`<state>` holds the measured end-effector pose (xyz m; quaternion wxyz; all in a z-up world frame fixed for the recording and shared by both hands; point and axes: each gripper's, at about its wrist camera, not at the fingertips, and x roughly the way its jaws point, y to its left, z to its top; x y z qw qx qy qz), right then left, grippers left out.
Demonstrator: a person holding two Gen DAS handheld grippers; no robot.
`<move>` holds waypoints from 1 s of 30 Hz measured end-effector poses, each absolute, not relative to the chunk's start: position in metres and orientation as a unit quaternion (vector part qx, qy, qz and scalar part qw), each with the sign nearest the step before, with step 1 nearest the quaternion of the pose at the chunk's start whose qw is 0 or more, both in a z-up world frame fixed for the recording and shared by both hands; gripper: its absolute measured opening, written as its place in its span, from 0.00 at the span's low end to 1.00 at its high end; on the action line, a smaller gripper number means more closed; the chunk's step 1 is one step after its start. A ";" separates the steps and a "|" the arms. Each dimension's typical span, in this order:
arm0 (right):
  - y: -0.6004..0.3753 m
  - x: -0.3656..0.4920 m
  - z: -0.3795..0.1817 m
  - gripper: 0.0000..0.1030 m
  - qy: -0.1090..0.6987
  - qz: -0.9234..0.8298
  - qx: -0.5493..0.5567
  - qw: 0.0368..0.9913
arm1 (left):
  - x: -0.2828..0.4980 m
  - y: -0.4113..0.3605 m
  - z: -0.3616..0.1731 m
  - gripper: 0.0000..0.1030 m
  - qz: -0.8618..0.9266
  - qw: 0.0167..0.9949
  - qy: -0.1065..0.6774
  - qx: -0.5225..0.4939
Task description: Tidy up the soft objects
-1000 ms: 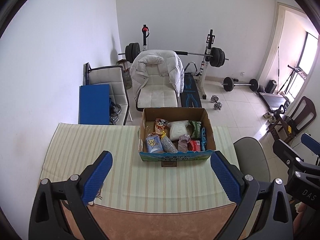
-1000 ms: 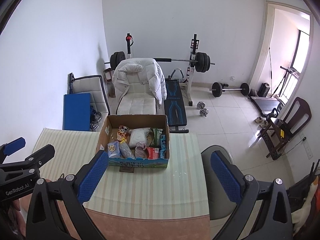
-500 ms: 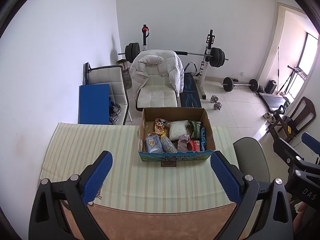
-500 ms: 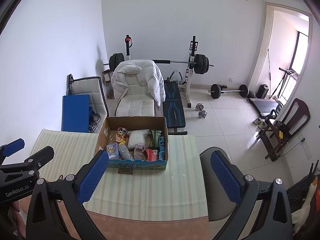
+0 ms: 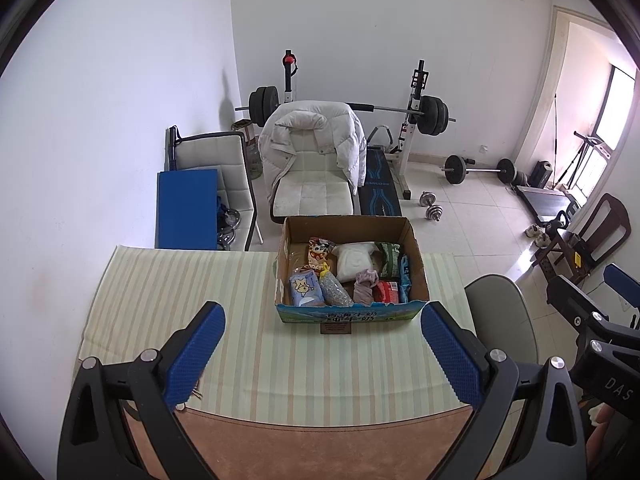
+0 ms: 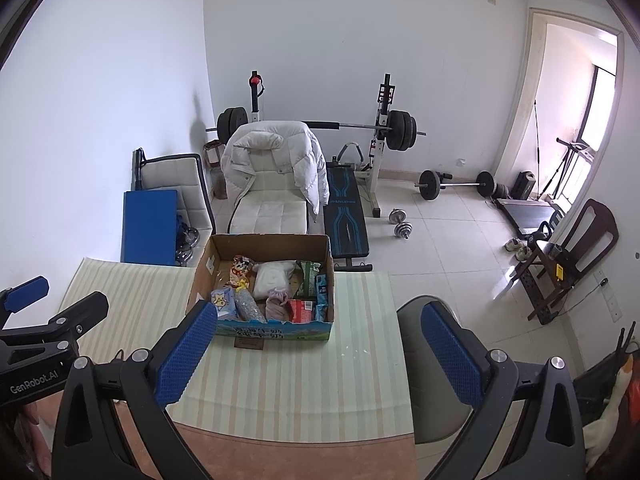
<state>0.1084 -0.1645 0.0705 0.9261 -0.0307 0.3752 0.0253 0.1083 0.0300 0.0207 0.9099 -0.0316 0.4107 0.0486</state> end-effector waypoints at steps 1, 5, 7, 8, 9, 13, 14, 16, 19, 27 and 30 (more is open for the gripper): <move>-0.164 0.108 0.070 1.00 0.375 0.026 -0.031 0.926 | 0.108 0.030 0.021 0.98 0.048 0.910 0.410 -0.032; -0.165 0.109 0.072 1.00 0.373 0.023 -0.029 0.927 | 0.109 0.029 0.022 0.98 0.047 0.910 0.410 -0.031; -0.168 0.108 0.072 1.00 0.373 0.021 -0.028 0.927 | 0.109 0.029 0.022 0.98 0.047 0.910 0.410 -0.031; -0.168 0.108 0.072 1.00 0.373 0.021 -0.028 0.927 | 0.108 0.028 0.022 0.98 0.047 0.911 0.410 -0.031; -0.168 0.108 0.072 1.00 0.374 0.021 -0.028 0.927 | 0.109 0.028 0.022 0.98 0.047 0.910 0.410 -0.031; -0.169 0.108 0.073 1.00 0.371 0.019 -0.029 0.928 | 0.108 0.028 0.022 0.98 0.046 0.910 0.410 -0.031; -0.169 0.107 0.073 1.00 0.371 0.018 -0.028 0.928 | 0.108 0.028 0.022 0.98 0.045 0.910 0.411 -0.030; -0.169 0.107 0.072 1.00 0.371 0.018 -0.028 0.928 | 0.108 0.028 0.021 0.98 0.045 0.910 0.411 -0.030; -0.169 0.107 0.073 1.00 0.371 0.017 -0.027 0.928 | 0.108 0.028 0.021 0.98 0.045 0.910 0.411 -0.030; -0.167 0.104 0.067 1.00 0.375 0.017 -0.027 0.926 | 0.109 0.028 0.016 0.98 0.041 0.908 0.416 -0.029; -0.167 0.104 0.065 1.00 0.377 0.017 -0.027 0.926 | 0.109 0.028 0.014 0.98 0.040 0.907 0.418 -0.028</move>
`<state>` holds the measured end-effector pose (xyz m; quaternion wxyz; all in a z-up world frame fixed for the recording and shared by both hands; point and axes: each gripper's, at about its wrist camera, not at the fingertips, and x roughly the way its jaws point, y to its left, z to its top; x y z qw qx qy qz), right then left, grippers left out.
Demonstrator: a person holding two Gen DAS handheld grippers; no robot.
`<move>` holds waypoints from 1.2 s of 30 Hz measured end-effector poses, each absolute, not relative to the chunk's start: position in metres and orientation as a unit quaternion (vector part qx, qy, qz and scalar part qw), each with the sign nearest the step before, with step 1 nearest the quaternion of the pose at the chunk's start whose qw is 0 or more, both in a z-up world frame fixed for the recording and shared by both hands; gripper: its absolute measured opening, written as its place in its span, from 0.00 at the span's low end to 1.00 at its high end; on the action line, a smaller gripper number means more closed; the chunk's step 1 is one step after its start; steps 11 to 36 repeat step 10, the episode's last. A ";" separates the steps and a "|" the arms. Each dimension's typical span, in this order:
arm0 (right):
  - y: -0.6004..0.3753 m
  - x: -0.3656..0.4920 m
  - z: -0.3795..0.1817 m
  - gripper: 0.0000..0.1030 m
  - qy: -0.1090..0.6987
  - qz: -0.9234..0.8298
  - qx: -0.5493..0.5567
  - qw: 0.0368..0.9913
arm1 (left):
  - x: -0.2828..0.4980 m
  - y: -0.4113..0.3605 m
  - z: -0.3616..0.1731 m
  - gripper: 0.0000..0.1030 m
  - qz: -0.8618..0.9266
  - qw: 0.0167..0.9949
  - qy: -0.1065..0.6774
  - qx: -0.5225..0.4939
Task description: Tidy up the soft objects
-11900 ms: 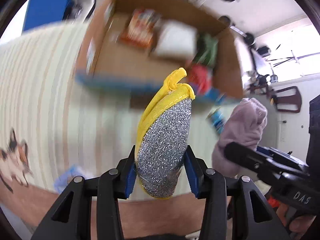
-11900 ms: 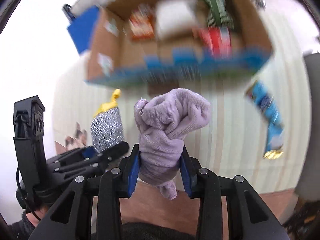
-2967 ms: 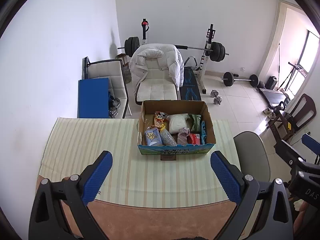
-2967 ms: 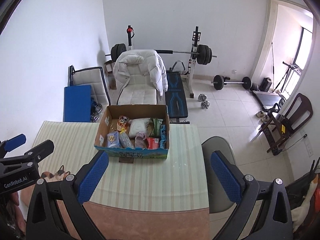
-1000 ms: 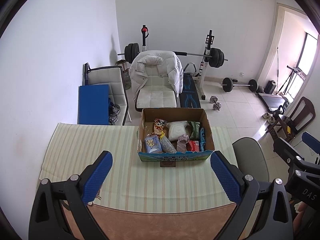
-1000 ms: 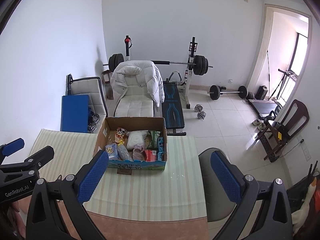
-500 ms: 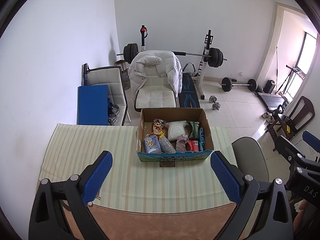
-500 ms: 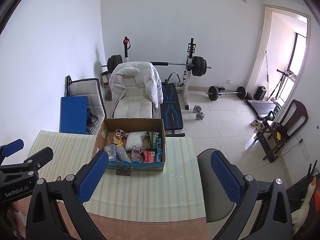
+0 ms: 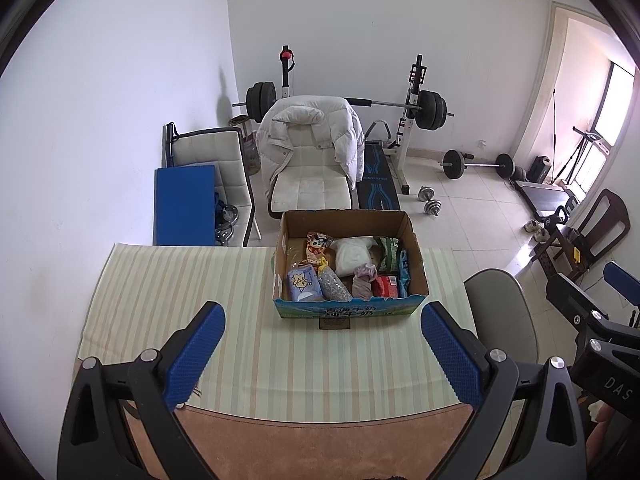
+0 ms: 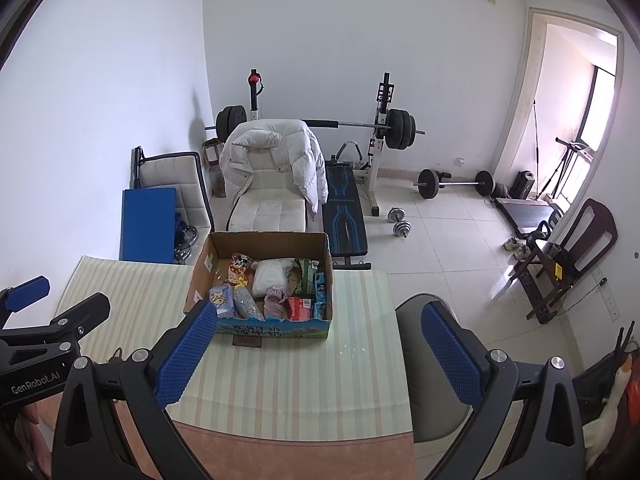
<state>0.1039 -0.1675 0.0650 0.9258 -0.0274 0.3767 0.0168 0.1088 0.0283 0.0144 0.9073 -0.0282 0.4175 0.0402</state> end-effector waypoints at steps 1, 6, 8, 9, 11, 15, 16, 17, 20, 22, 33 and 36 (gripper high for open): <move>-0.167 0.104 0.065 1.00 0.377 0.017 -0.028 0.926 | 0.109 0.028 0.013 0.98 0.040 0.907 0.418 -0.027; -0.168 0.102 0.063 1.00 0.378 0.016 -0.026 0.925 | 0.109 0.029 0.012 0.98 0.038 0.907 0.419 -0.027; -0.168 0.102 0.063 1.00 0.378 0.017 -0.027 0.925 | 0.109 0.029 0.011 0.98 0.038 0.907 0.419 -0.027; -0.168 0.102 0.063 1.00 0.378 0.016 -0.026 0.925 | 0.109 0.029 0.011 0.98 0.039 0.907 0.419 -0.027; -0.168 0.102 0.063 1.00 0.378 0.017 -0.026 0.925 | 0.109 0.029 0.011 0.98 0.038 0.906 0.420 -0.026; -0.168 0.102 0.063 1.00 0.378 0.017 -0.026 0.925 | 0.109 0.029 0.011 0.98 0.038 0.906 0.420 -0.026; -0.168 0.102 0.063 1.00 0.378 0.017 -0.026 0.925 | 0.109 0.029 0.011 0.98 0.038 0.906 0.420 -0.026; -0.168 0.102 0.063 1.00 0.378 0.017 -0.026 0.925 | 0.109 0.029 0.011 0.98 0.038 0.906 0.420 -0.026; -0.168 0.102 0.063 1.00 0.378 0.017 -0.026 0.925 | 0.109 0.029 0.011 0.98 0.038 0.906 0.420 -0.026; -0.168 0.102 0.063 1.00 0.378 0.017 -0.026 0.925 | 0.109 0.029 0.011 0.98 0.038 0.906 0.420 -0.026; -0.168 0.102 0.063 1.00 0.378 0.017 -0.026 0.925 | 0.109 0.029 0.011 0.98 0.038 0.906 0.420 -0.026; -0.168 0.102 0.063 1.00 0.378 0.017 -0.026 0.925 | 0.109 0.029 0.011 0.98 0.038 0.906 0.420 -0.026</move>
